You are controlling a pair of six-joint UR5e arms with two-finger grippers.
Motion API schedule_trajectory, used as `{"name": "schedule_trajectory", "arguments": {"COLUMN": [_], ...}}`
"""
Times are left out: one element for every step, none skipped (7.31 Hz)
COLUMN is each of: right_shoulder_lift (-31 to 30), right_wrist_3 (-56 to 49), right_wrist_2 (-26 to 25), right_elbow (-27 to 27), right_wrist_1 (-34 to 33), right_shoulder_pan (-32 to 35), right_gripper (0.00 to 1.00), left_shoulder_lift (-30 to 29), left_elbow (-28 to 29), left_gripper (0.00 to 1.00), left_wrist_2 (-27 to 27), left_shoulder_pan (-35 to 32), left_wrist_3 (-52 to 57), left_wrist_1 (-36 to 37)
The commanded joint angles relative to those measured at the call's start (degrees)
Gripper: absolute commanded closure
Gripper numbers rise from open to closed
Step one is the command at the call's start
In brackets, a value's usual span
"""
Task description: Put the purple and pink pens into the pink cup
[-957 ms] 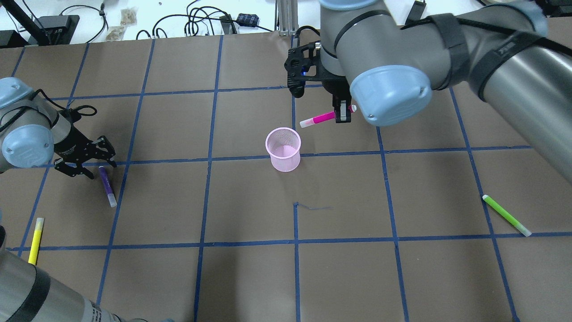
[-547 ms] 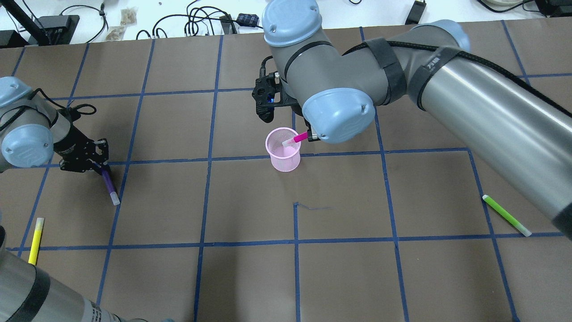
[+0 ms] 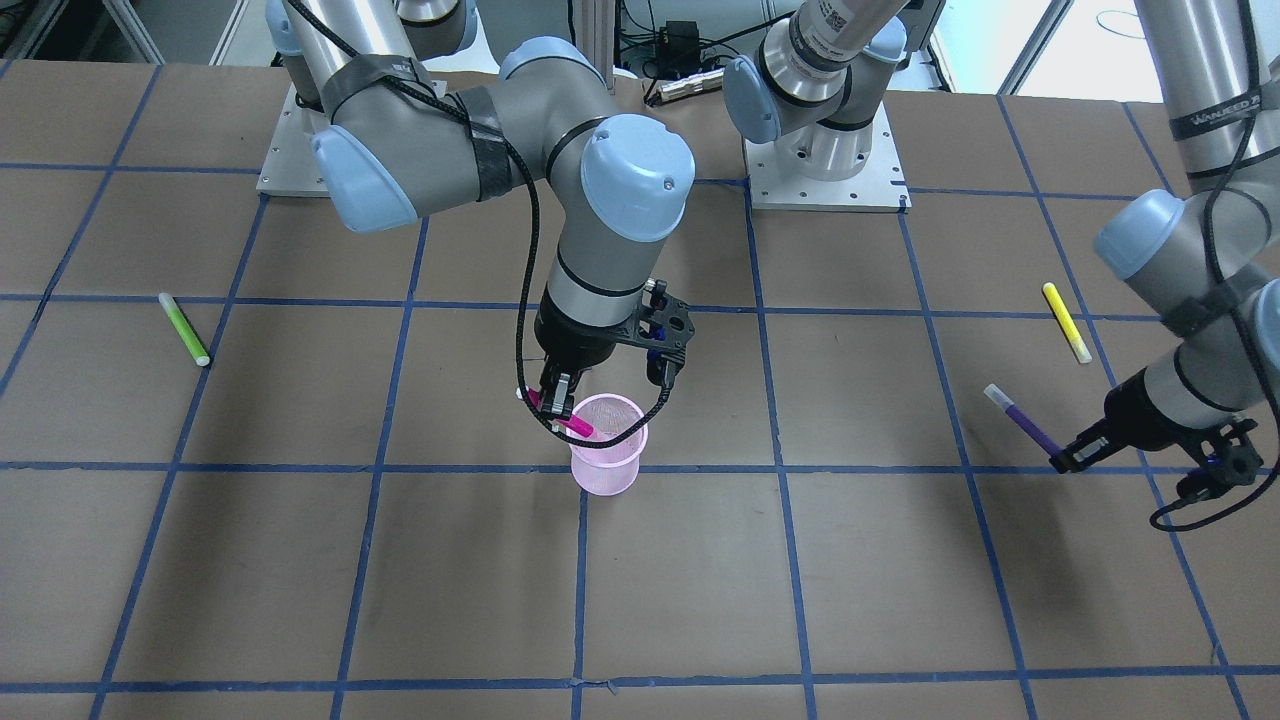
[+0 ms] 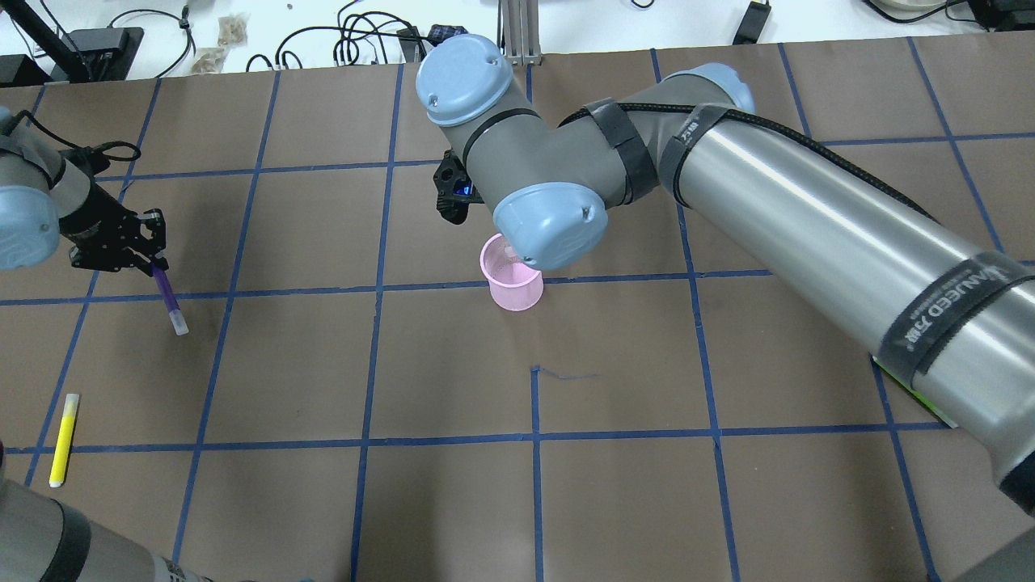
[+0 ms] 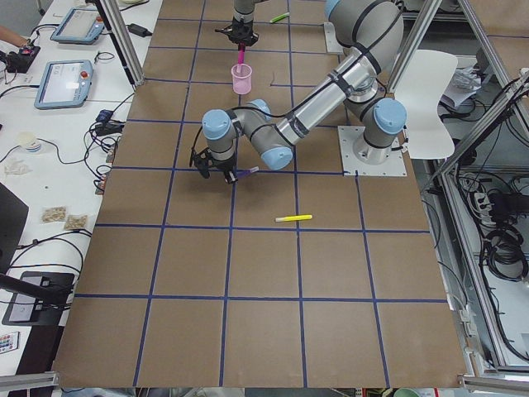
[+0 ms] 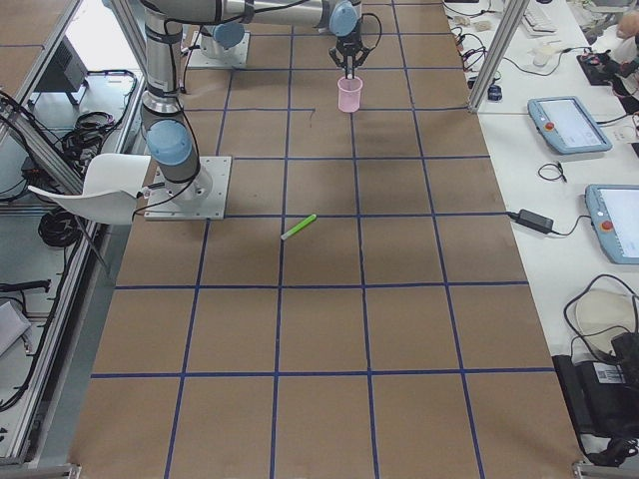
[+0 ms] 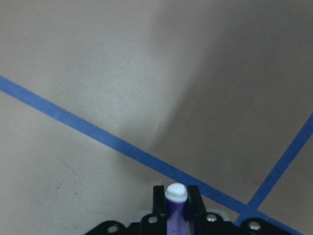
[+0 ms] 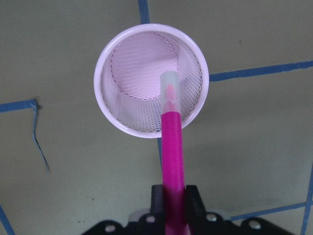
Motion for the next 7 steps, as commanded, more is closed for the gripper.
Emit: {"name": "schedule_trajectory", "arguments": {"right_shoulder_lift": [1.3,1.5,1.7,1.6,1.1,0.3,-2.9], "right_wrist_3": [0.4,0.4,0.4,0.2,0.2,0.2,-0.1], "right_wrist_2": [0.2,0.5,0.8,1.0,1.1,1.1,1.3], "right_elbow": [-0.1,-0.1,-0.2,-0.2,-0.3,-0.7,-0.6], "right_wrist_1": [-0.9,-1.0,-1.5,-1.5,-0.8,-0.6,-0.6], "right_shoulder_pan": [0.6,0.6,0.5,0.5,0.1,-0.9,-2.4], "right_gripper": [1.00,0.94,0.15,0.00,0.00,0.00,0.00], "left_shoulder_lift": [2.5,3.7,4.1,4.5,4.7,5.3,6.4], "left_elbow": [2.2,2.2,2.2,2.2,2.2,2.3,2.8], "left_gripper": [1.00,1.00,1.00,1.00,1.00,1.00,1.00], "left_wrist_2": [0.1,0.5,0.5,0.4,0.3,0.2,0.2], "left_shoulder_pan": [-2.2,-3.8,-4.2,-4.4,-4.4,-4.5,-5.3], "left_wrist_3": [0.2,-0.2,-0.2,-0.2,-0.2,-0.2,-0.2], "left_wrist_1": [-2.5,-3.2,-3.7,-3.7,-3.6,-3.6,-3.6]}}
